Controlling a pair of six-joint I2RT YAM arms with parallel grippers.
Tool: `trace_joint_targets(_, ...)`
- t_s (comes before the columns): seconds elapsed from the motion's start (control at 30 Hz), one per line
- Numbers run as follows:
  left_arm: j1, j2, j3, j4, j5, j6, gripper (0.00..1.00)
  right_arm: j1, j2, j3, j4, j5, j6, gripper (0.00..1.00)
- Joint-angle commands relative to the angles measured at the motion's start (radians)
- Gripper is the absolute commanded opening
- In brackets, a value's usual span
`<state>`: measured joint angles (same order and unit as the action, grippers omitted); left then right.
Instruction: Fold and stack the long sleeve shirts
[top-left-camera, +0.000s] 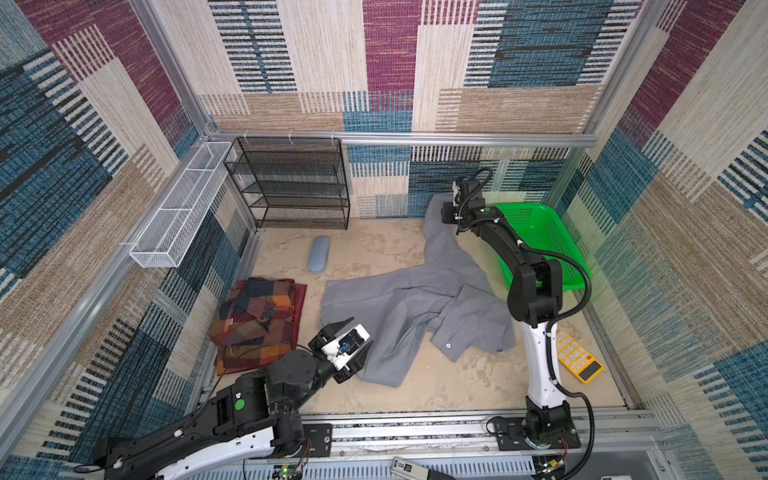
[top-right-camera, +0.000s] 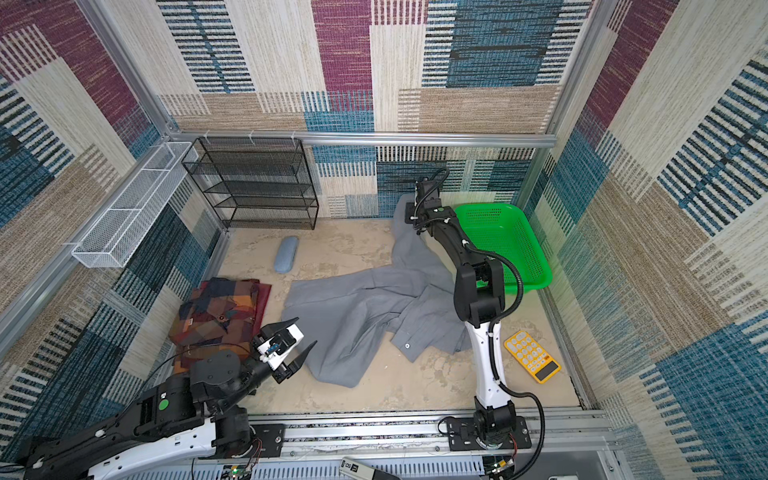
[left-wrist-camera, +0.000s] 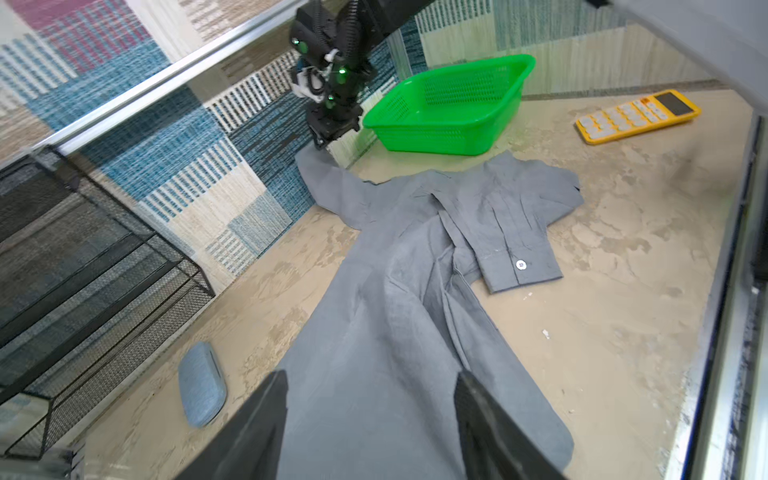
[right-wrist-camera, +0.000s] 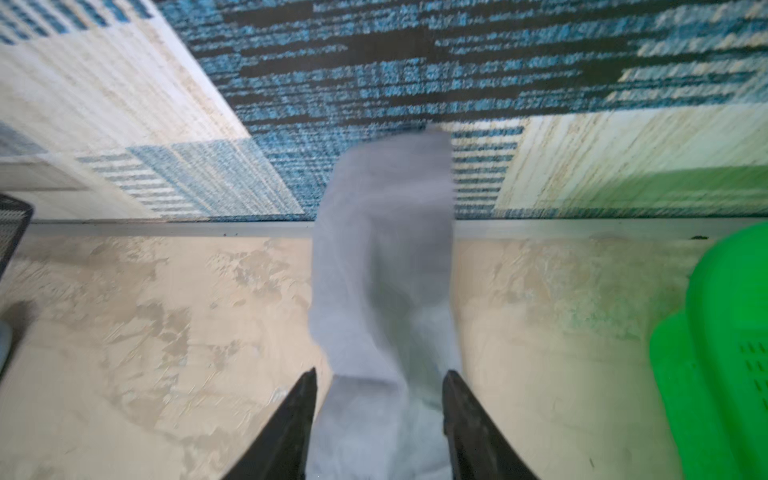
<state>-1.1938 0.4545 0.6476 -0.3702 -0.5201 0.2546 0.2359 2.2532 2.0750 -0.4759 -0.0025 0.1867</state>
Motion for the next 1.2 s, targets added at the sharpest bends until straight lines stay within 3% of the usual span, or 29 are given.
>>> trace_joint_targets(0.0,0.003,0.037,0.018,0.011,-0.111,-0.143,0.68,0.028,-0.133,-0.156,0.101,-0.037,0.037,0.55)
trace_joint_targets(0.1,0.045,0.16,0.077,-0.072,-0.125,-0.269,0.69,0.085,-0.258,-0.356,0.168,-0.015,0.042,0.56)
trace_joint_targets(0.17,0.106,0.243,0.099,-0.116,-0.065,-0.362,0.67,0.122,-0.317,-0.455,0.191,-0.004,0.056,0.56)
trace_joint_targets(0.3,0.325,0.429,0.152,-0.207,0.159,-0.548,0.57,0.15,-0.458,-0.714,0.249,-0.017,0.136,0.56)
trace_joint_targets(0.5,0.51,0.635,0.192,-0.262,0.318,-0.669,0.51,0.15,-0.66,-1.012,0.249,0.037,0.178,0.62)
trace_joint_targets(0.6,0.588,0.739,0.205,-0.282,0.362,-0.676,0.5,0.15,-0.694,-1.09,0.217,0.079,0.167,0.64)
trace_joint_targets(0.83,0.705,0.993,0.283,-0.279,0.491,-0.682,0.45,0.149,-0.76,-1.277,0.224,0.027,0.21,0.63)
trace_joint_targets(1.0,0.723,1.233,0.416,-0.312,0.504,-0.676,0.42,0.152,-0.785,-1.345,0.212,-0.01,0.223,0.62)
trace_joint_targets(1.17,0.753,1.431,0.6,-0.339,0.431,-0.639,0.4,0.182,-0.844,-1.434,0.228,-0.067,0.248,0.6)
